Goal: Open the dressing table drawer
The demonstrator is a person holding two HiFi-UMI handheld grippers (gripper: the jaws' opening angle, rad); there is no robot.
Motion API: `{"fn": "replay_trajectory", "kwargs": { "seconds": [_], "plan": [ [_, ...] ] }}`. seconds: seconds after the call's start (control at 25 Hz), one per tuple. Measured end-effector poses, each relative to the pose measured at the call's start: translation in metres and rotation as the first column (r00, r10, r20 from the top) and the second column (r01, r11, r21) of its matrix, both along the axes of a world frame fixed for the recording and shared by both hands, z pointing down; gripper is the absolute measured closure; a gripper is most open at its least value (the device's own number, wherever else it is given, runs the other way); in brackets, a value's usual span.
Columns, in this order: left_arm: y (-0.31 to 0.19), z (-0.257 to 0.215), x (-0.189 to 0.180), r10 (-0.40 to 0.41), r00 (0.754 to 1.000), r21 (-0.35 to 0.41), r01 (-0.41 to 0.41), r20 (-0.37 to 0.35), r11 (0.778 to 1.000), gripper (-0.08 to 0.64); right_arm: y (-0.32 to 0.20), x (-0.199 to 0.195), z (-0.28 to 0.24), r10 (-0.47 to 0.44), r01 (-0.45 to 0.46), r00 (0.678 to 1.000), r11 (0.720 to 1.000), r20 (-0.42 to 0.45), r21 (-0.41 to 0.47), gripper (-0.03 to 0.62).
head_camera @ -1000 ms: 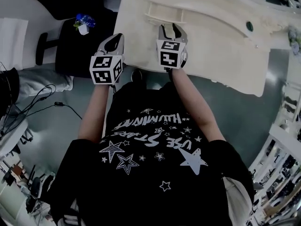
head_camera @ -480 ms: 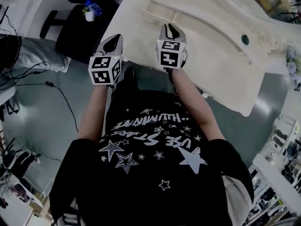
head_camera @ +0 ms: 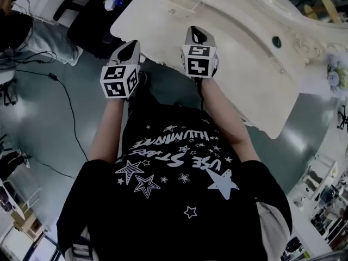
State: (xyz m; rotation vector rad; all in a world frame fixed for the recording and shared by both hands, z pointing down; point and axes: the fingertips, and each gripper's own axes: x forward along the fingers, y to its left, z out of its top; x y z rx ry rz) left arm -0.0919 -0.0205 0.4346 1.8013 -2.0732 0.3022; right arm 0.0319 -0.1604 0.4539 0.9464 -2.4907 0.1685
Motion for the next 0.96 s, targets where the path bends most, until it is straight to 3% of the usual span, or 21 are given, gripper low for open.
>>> {"fn": "replay_trajectory", "kwargs": {
  "seconds": [0.36,0.64,0.96],
  "plan": [
    [0.06,0.008,0.058,-0.044,0.999,-0.037,0.044,-0.004,0.998,0.558,0.03,0.056,0.014,-0.016,0.016,1.0,1.0,0.0,-0.023,0.565],
    [0.1,0.004,0.069,-0.046,0.999,-0.028,0.045,-0.023,0.999,0.558,0.064,0.082,0.004,0.006,-0.006,1.0,1.0,-0.001,-0.02,0.565],
    [0.167,-0.009,0.061,-0.054,0.998,-0.005,0.054,-0.037,0.999,0.558,0.131,0.074,-0.013,-0.066,0.066,0.998,0.998,-0.016,0.021,0.565]
  ]
}}
